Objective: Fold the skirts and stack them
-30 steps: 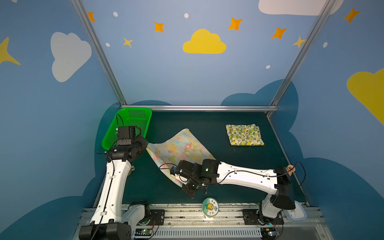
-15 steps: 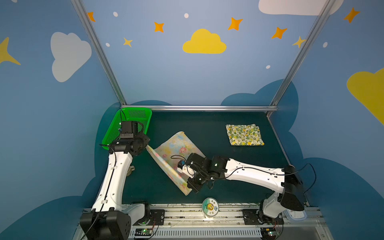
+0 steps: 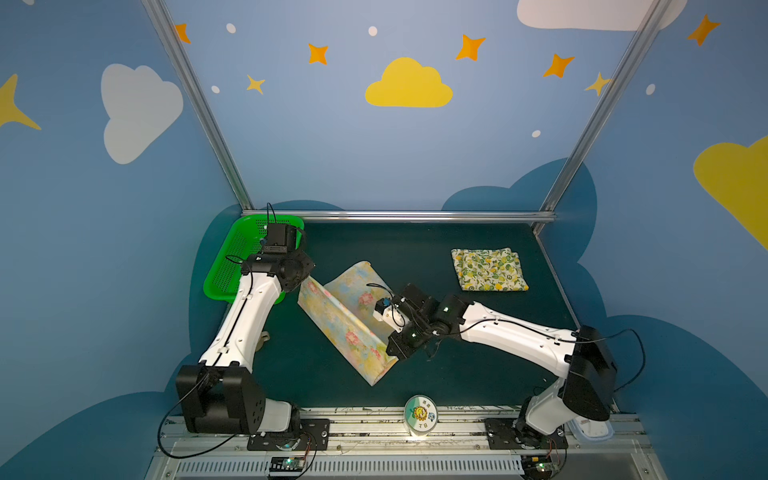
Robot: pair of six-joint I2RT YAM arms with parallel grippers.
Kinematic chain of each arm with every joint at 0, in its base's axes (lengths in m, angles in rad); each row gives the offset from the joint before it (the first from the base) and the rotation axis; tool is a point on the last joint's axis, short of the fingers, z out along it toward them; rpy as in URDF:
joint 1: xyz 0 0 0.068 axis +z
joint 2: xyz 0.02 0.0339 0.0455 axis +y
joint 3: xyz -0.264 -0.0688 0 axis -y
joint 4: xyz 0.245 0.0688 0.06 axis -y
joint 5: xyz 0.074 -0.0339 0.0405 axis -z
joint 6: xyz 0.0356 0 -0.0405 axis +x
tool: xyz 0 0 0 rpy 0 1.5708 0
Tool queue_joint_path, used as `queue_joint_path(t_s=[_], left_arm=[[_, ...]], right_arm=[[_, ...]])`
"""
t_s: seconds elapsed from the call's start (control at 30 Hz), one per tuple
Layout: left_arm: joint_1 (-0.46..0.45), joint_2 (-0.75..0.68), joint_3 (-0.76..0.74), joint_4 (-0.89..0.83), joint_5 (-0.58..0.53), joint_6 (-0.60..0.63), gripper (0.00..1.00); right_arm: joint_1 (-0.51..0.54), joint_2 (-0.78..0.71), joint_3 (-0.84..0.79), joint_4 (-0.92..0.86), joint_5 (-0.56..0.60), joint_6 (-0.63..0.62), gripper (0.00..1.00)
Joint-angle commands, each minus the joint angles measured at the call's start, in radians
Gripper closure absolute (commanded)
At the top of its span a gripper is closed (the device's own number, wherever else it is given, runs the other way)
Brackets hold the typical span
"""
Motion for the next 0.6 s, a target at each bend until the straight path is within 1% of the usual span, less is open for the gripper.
queue_joint_path(t_s=[0.0,0.13,0.23,0.3,0.4,0.57], left_arm=[[0.008,-0.019,0.019,0.028,-0.029,0.038,0.96],[0.04,-0.061,-0.017,0.019,-0.015,0.038,0.96],[0.079,-0.106,-0.053,0.013,0.031,0.04,0.96],[0.1,-0.138,-0.068,-0.003,0.043,0.051,0.96],[0.125,-0.175,-0.088,-0.032,0.054,0.063,0.96],[0.14,-0.223,-0.123,-0.051,0.068,0.07,0.96]], right_arm=[[0.021,-0.015,0.031,-0.055,-0.001,0.008,1.0],[0.084,0.001,0.073,-0.066,0.049,0.029,1.0],[0.14,0.039,0.126,-0.085,0.073,0.039,1.0],[0.171,0.063,0.159,-0.094,0.081,0.041,1.0],[0.209,0.091,0.193,-0.1,0.081,0.043,1.0],[0.243,0.131,0.229,-0.093,0.035,0.04,1.0]])
